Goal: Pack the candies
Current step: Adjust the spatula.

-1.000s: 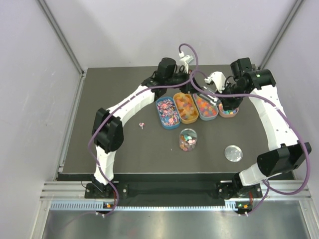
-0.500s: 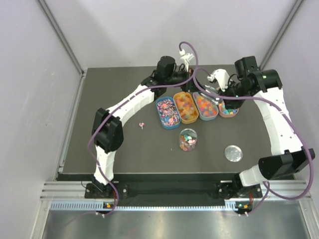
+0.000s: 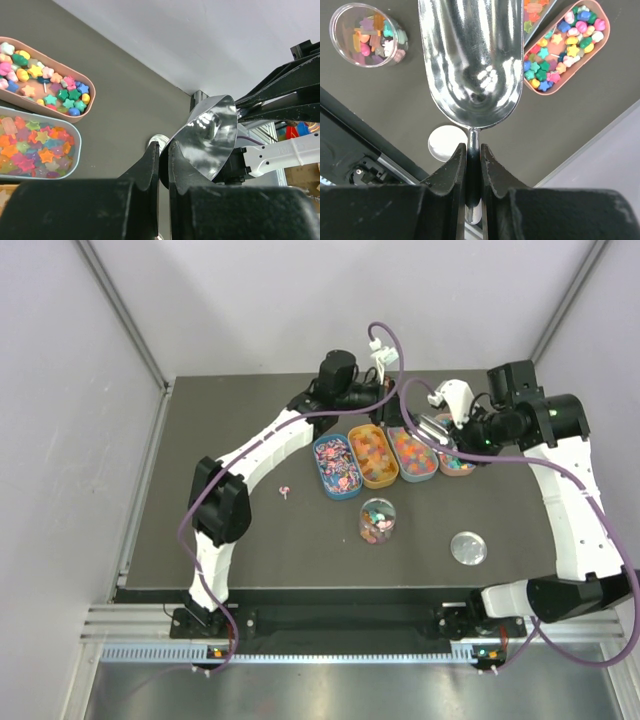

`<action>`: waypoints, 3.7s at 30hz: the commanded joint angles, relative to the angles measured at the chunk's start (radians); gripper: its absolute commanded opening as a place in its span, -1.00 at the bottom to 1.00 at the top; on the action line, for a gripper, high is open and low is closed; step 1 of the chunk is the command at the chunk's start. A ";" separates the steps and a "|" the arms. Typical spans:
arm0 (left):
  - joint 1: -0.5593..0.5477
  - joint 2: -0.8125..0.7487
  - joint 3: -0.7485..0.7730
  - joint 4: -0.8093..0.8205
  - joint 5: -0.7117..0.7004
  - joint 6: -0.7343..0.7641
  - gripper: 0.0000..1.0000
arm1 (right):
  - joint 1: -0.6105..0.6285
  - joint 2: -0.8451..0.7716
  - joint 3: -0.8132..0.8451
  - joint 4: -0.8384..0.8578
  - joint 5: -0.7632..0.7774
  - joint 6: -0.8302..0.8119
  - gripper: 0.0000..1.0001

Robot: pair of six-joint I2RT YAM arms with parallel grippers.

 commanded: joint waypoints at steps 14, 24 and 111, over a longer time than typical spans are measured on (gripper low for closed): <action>0.084 -0.053 -0.199 0.140 0.184 -0.127 -1.00 | 0.002 -0.105 -0.074 0.138 -0.026 0.034 -0.32; 0.167 -0.073 -0.234 0.285 0.275 -0.324 -1.00 | -0.007 -0.277 -0.190 0.336 -0.098 0.091 0.47; 0.243 -0.089 -0.199 0.279 0.408 -0.399 -1.00 | -0.068 -0.415 -0.718 1.125 -0.443 0.399 0.01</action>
